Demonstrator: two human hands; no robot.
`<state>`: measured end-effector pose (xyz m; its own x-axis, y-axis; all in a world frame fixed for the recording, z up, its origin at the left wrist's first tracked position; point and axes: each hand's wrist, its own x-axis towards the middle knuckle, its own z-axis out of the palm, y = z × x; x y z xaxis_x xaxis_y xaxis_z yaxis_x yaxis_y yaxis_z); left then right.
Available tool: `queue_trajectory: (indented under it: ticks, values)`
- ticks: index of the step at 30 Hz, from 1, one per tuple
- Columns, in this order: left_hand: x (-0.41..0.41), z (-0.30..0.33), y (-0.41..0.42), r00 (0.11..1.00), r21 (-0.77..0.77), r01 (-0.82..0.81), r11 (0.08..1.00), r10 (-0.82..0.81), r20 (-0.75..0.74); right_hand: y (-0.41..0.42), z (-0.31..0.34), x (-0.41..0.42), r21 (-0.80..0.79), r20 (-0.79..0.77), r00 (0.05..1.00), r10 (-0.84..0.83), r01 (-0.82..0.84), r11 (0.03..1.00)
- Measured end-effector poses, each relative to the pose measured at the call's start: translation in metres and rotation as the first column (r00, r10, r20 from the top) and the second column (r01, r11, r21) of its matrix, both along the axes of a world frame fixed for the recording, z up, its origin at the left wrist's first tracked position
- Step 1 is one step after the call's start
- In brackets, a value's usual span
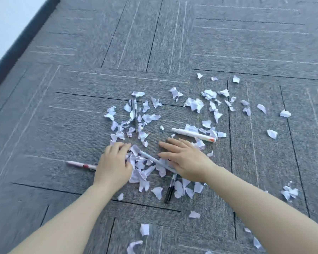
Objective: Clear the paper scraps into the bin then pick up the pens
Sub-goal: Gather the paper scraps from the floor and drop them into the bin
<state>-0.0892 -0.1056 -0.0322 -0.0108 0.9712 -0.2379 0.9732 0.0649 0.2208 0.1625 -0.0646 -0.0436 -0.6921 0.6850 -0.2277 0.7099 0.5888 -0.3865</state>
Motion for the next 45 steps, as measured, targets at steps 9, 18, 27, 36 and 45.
queue_trajectory:
  ticks: [9,18,27,36,45]
  values:
    - [0.024,-0.008,-0.035,0.995,0.062,0.023,0.998,-0.029,0.093,-0.038,-0.009,0.045,0.113,-0.063,0.861,-0.505,0.509,0.853]
    - [0.053,-0.028,-0.074,0.971,0.14,0.084,0.987,-0.113,0.21,-0.088,-0.015,0.032,0.006,-0.172,0.885,-0.433,0.44,0.898]
    - [0.082,-0.027,-0.03,0.905,0.082,0.372,0.925,-0.381,0.19,-0.101,-0.019,0.014,-0.034,-0.186,0.856,-0.483,0.486,0.873]
    - [0.065,-0.036,-0.031,0.88,0.325,0.456,0.829,-0.475,-0.023,-0.095,-0.023,0.042,0.109,-0.345,0.786,-0.513,0.576,0.81]
    - [0.015,-0.022,-0.082,0.974,0.196,0.214,0.957,-0.224,0.029,-0.078,-0.016,0.094,0.093,-0.083,0.706,-0.703,0.708,0.7]
